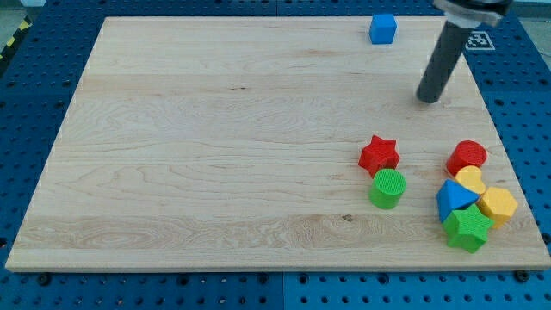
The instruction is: Push the green circle towards blue triangle
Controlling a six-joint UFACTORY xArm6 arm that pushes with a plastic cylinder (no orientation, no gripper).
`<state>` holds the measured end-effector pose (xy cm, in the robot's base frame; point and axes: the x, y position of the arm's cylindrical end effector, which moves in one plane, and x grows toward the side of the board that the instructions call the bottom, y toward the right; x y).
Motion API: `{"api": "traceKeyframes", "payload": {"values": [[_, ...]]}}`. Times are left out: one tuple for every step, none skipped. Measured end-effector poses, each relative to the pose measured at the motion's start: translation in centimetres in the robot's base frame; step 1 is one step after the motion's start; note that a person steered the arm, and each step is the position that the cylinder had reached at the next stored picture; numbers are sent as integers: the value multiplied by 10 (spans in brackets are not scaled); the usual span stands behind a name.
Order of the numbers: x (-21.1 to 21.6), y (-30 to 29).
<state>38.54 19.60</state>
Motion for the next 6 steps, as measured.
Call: {"api": "traceKeyframes", "payload": {"values": [[-3, -78], [10, -169], [70, -214], [140, -185], [143, -122], [140, -92]]}}
